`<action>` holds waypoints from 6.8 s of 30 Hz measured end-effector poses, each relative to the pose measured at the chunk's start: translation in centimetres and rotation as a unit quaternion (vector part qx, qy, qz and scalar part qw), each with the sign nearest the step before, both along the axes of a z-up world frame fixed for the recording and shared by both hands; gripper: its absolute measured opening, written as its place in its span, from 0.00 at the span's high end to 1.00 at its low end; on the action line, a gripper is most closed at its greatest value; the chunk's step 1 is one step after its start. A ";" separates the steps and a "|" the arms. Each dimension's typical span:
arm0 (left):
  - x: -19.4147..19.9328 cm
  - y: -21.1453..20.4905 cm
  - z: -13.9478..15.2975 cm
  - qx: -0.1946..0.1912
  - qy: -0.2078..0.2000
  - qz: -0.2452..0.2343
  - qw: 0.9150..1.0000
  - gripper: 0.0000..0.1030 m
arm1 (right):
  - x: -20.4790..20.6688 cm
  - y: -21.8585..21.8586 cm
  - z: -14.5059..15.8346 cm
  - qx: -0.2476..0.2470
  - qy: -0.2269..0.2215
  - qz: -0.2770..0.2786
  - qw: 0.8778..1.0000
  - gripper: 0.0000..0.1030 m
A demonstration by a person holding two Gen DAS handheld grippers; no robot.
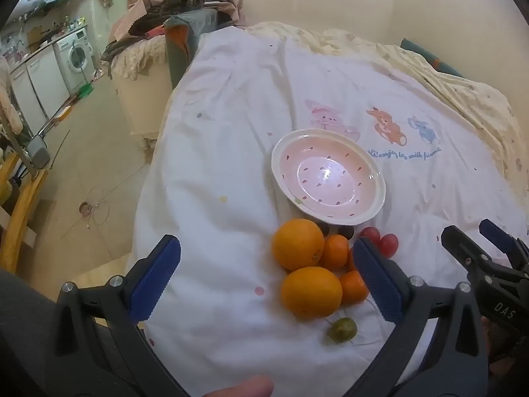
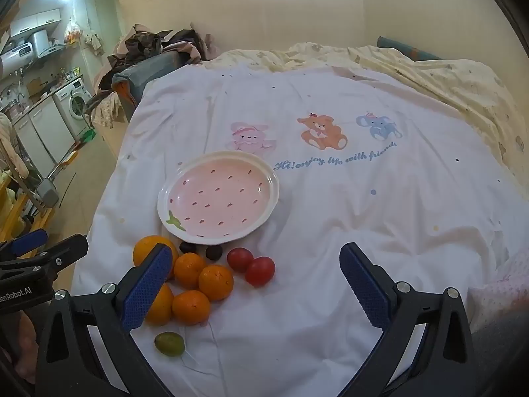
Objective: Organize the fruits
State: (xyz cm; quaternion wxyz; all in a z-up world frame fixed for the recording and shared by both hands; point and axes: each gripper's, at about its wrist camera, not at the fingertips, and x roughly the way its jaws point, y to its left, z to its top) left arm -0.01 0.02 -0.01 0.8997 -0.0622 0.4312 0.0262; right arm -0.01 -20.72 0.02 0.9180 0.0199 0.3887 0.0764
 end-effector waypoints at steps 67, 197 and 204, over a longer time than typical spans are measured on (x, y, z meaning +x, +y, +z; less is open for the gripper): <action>-0.5 1.3 0.2 0.018 -0.003 0.007 1.000 0.00 | 0.2 0.2 0.0 -0.004 -0.003 0.001 1.000 0.00; 17.4 0.1 -2.5 -0.013 0.174 -0.047 0.983 0.50 | 20.1 -1.6 -3.7 0.158 0.199 0.071 0.965 0.57; 20.2 -2.3 -5.3 0.007 0.192 -0.078 0.978 0.50 | 22.9 0.4 -7.7 0.141 0.234 0.080 0.959 0.57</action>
